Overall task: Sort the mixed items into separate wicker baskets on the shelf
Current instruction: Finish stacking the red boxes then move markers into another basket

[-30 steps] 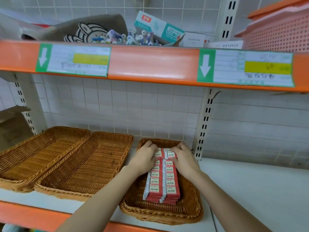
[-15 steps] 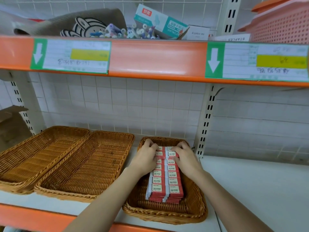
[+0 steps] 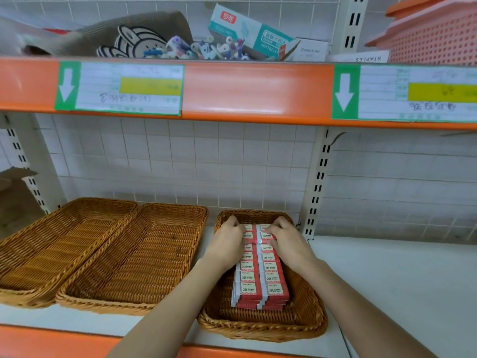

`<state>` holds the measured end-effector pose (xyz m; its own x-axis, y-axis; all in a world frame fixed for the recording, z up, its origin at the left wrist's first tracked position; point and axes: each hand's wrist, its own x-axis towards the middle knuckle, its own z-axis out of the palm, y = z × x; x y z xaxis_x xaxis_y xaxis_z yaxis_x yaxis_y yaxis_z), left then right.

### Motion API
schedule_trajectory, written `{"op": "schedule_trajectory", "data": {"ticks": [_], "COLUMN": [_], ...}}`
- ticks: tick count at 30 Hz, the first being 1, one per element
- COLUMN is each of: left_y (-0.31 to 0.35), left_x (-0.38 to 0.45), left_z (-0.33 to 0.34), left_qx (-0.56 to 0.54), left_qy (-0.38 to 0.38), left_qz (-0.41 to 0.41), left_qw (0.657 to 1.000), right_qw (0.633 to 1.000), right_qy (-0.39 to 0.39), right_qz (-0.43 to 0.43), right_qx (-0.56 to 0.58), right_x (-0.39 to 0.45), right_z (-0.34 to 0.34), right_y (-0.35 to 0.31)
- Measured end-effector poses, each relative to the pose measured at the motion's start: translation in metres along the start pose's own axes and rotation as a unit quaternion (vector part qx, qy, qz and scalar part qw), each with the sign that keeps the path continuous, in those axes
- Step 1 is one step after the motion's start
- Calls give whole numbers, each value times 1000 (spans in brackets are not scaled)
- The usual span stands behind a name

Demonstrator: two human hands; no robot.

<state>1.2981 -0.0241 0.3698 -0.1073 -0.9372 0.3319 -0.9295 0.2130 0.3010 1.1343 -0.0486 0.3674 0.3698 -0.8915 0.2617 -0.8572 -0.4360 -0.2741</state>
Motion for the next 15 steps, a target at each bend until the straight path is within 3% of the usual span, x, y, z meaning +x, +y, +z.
{"op": "schedule_trajectory", "data": {"ticks": [8, 15], "left_y": [7, 35], "left_x": [-10, -28], "left_z": [-7, -18], "left_qx": [91, 134], "left_qy": [-19, -215], "left_qz": [41, -44], "left_qw": [995, 966], "right_qw": [995, 976], "right_qy": [-19, -196], "right_qz": [-10, 47], "right_qx": [-102, -80], "right_x": [-18, -45], "right_z": [-10, -31], "right_y": [-4, 1]}}
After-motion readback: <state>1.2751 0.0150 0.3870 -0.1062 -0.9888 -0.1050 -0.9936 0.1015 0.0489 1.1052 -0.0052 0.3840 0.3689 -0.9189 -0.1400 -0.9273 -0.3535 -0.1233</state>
